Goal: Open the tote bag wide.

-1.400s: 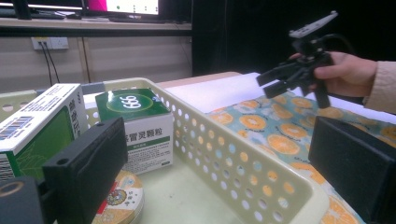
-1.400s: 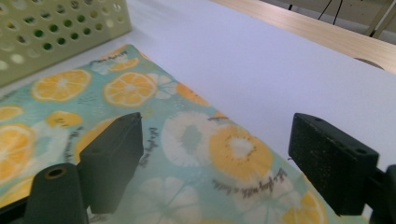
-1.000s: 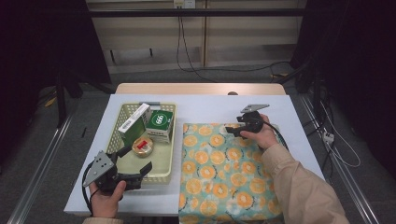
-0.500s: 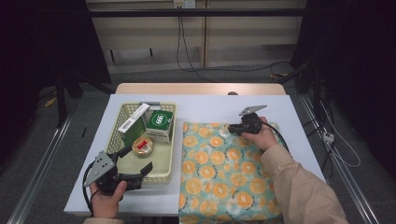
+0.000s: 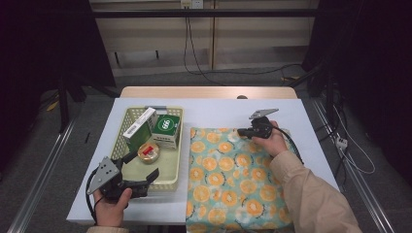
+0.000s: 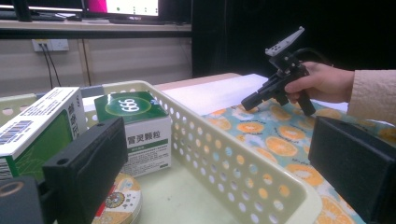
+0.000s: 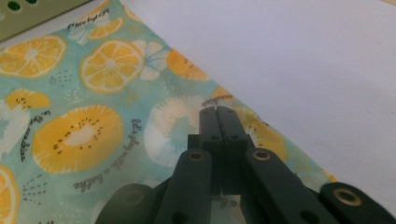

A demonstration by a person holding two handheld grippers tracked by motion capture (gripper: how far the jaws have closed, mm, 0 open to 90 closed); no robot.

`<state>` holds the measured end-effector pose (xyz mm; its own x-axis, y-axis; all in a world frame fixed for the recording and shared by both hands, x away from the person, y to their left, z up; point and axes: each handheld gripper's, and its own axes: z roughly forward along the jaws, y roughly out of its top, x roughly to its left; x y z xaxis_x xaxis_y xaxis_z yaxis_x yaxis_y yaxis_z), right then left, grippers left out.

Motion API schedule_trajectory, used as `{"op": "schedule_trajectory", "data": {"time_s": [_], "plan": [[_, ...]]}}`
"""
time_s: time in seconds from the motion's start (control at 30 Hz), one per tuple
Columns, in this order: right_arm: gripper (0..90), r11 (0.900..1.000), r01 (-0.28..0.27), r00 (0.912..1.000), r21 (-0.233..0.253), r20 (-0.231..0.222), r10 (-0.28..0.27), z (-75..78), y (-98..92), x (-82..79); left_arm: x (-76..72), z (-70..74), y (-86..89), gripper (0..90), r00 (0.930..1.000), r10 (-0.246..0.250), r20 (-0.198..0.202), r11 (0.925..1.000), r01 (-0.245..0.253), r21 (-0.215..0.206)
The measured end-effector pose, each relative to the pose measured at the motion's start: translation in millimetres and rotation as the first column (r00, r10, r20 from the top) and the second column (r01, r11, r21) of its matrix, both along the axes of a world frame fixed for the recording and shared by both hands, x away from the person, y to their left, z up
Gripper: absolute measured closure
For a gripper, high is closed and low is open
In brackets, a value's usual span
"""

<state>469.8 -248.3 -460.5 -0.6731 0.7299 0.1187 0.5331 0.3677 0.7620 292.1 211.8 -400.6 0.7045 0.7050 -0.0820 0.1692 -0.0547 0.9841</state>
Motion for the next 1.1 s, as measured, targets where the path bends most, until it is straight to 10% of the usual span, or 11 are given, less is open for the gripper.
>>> {"op": "schedule_trajectory", "data": {"time_s": [0.23, 0.4, 0.8, 1.1], "plan": [[36.7, 0.992, 0.107, 0.9937, -0.071, 0.043, -0.104, -0.9, -11.1, 7.0, 0.2, -0.2, -0.7, 4.6, 1.0, -0.005, -0.003, 1.0, 0.005, 0.001], [40.7, 0.99, 0.106, 0.9943, -0.091, 0.018, -0.105, -5.1, -17.7, 8.4, 0.4, 0.5, -0.9, 4.6, 1.0, -0.007, 0.0, 1.0, 0.007, 0.003], [90.0, 0.998, 0.05, 0.9981, -0.05, -0.035, -0.051, -2.9, -26.5, 1.4, 2.4, -0.9, -3.8, 4.6, 0.9999, -0.012, -0.009, 0.9999, 0.012, 0.012], [90.0, 0.997, 0.069, 0.9976, -0.039, 0.004, -0.069, 6.3, -21.4, 0.1, -0.2, 1.7, -5.3, 4.6, 0.9998, -0.017, -0.01, 0.9997, 0.017, 0.018]]}}
